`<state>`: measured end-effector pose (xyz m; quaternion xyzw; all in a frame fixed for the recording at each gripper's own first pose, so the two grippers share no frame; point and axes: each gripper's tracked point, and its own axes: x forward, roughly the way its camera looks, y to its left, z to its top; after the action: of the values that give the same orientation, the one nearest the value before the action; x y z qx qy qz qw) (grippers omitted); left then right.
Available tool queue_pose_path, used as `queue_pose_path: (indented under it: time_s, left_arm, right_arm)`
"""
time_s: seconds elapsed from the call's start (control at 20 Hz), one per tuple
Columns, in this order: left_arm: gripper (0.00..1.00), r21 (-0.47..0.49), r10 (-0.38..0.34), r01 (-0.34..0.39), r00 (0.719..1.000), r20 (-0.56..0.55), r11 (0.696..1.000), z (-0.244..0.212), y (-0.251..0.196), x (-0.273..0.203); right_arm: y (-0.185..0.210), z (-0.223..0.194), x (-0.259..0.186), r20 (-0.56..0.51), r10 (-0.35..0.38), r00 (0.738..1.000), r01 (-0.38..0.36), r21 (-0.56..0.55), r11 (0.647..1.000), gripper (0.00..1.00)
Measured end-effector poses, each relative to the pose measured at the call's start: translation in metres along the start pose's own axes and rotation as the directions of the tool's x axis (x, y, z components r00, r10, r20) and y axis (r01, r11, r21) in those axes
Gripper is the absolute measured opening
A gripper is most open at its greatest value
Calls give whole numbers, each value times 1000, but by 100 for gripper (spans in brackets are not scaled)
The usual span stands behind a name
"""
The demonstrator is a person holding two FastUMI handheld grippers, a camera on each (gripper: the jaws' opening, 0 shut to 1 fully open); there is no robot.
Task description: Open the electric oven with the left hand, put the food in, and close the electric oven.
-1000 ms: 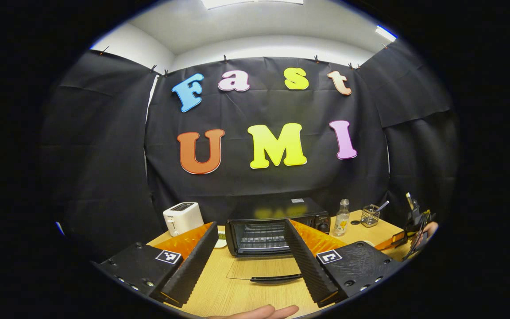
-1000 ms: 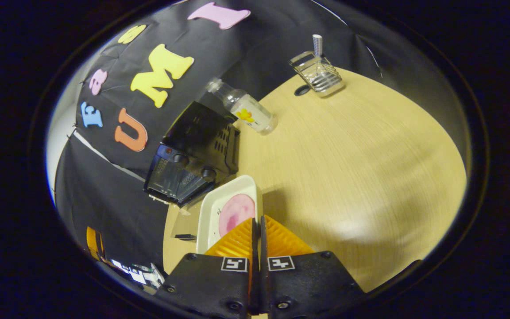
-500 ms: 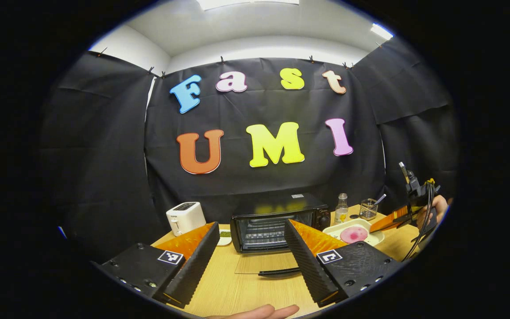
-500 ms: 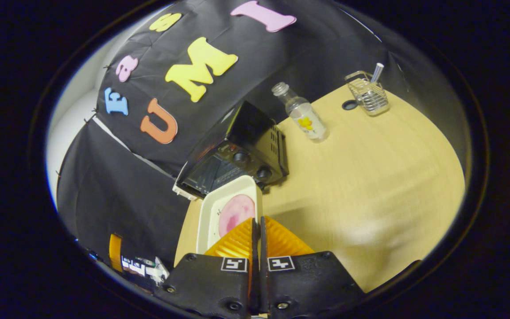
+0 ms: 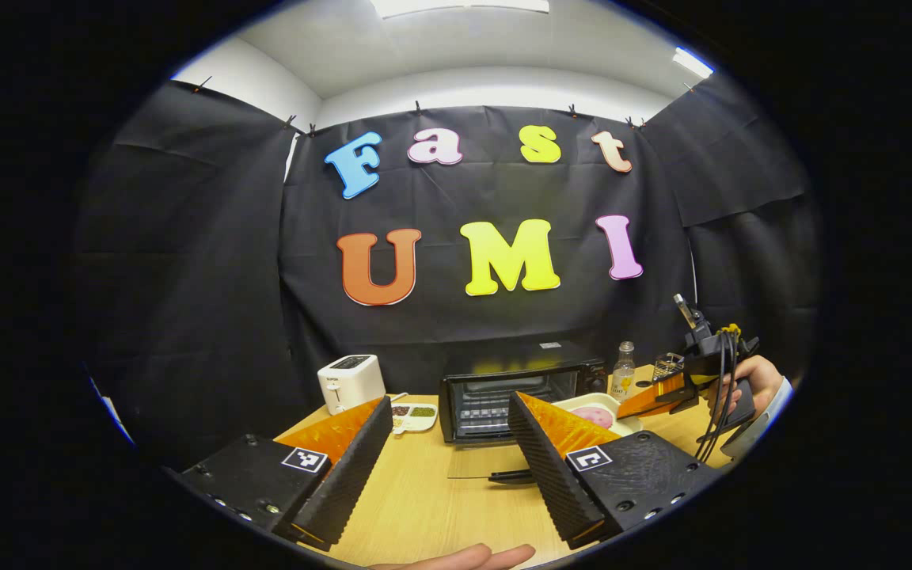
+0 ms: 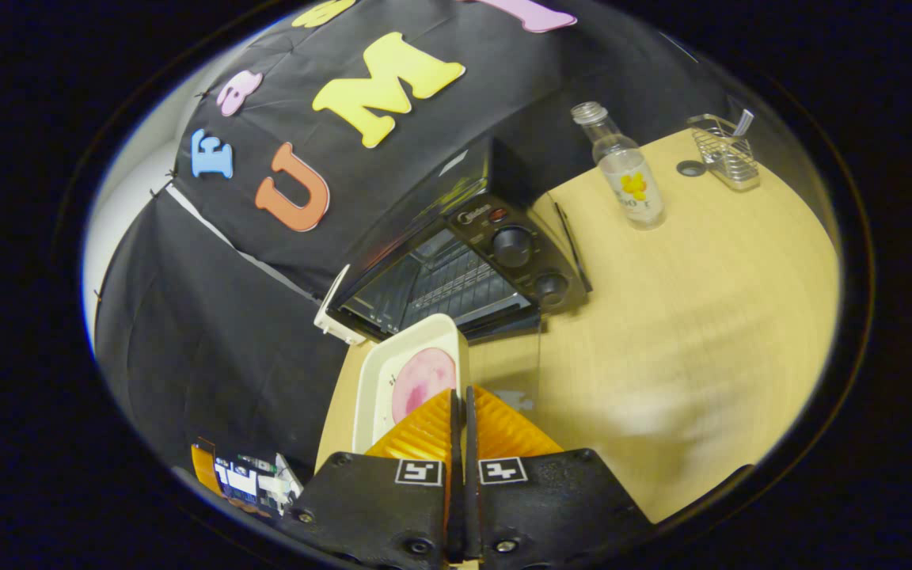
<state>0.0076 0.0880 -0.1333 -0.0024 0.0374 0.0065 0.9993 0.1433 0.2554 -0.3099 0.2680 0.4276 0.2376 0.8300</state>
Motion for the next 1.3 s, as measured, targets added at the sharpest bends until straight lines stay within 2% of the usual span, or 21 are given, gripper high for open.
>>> queue_pose_path:
  time_s: [0.1, 0.25, 0.3, 0.35, 0.5, 0.6, 0.65, 0.9, 1.05, 1.15, 1.3]
  left_arm:
    - [94, -4, 12, -12, 1000, 7, 1000, 0, 12, -2]
    - [94, -7, 24, -24, 1000, 4, 1000, -6, 24, -3]
    - [94, -2, 28, -28, 1000, 3, 1000, -8, 29, -2]
    - [94, 0, 30, -30, 1000, 0, 1000, -10, 33, -2]
    - [94, -10, 42, -42, 999, -4, 999, -17, 46, 0]
    - [94, -21, 46, -46, 999, -14, 999, -24, 52, 5]
    - [93, -24, 51, -51, 999, -19, 998, -27, 56, 6]
    - [94, -55, 47, -51, 996, -70, 997, -47, 63, 14]
    - [94, -57, 58, -63, 994, -89, 996, -55, 69, 16]
    - [94, -56, 62, -68, 994, -94, 996, -57, 71, 19]
    - [94, -73, 34, -42, 993, -114, 996, -65, 62, 20]
  right_arm:
    - [11, 2, 21, 15, -15, 1000, 15, -1, 1000, 4]
    - [19, 12, 54, 65, -67, 996, 66, 24, 998, 4]
    - [20, 17, 64, 81, -91, 993, 88, 37, 995, 0]
    - [23, 23, 74, 109, -108, 988, 103, 51, 993, 4]
    - [22, 41, 104, 181, -170, 969, 155, 95, 983, 4]
    - [19, 51, 122, 231, -200, 952, 170, 142, 975, 0]
    - [20, 58, 131, 255, -206, 945, 166, 170, 971, 4]
    - [16, 87, 169, 363, -234, 902, 126, 298, 946, 4]
    - [16, 101, 185, 446, -265, 855, 140, 294, 945, 0]
    - [17, 107, 191, 491, -274, 827, 148, 279, 949, 5]
    - [21, 102, 198, 519, -263, 813, 156, 242, 958, 9]
